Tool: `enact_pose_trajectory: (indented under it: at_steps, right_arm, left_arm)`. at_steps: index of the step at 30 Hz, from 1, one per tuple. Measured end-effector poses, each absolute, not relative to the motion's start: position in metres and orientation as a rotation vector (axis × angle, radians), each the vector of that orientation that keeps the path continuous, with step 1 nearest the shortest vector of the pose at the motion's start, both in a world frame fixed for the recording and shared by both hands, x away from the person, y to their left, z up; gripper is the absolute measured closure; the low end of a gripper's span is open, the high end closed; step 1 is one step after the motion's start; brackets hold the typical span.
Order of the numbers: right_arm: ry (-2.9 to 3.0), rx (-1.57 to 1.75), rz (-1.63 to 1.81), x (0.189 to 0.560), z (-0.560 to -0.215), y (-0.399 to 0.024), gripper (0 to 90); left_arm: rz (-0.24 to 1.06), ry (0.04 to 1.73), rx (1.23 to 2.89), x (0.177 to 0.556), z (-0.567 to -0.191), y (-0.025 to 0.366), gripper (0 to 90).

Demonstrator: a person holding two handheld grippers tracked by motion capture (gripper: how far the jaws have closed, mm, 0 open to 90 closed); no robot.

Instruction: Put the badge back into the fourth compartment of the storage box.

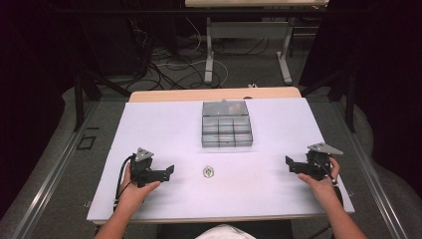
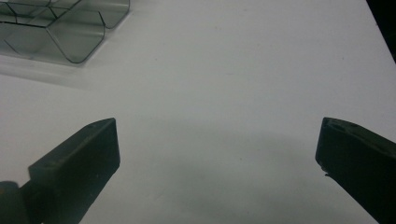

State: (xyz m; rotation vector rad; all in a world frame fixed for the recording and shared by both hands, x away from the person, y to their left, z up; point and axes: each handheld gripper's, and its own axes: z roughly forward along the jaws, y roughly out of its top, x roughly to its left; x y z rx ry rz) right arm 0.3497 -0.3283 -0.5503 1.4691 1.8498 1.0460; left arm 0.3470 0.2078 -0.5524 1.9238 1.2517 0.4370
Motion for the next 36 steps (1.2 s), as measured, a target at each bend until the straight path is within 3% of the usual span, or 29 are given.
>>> enact_pose_trajectory:
  at_steps: [36]
  right_arm:
    - [1.925,1.410,1.071,0.338,-0.548,-0.315,0.0]
  left_arm:
    - [0.392,1.138,1.936,0.338,-0.536,0.171,6.2]
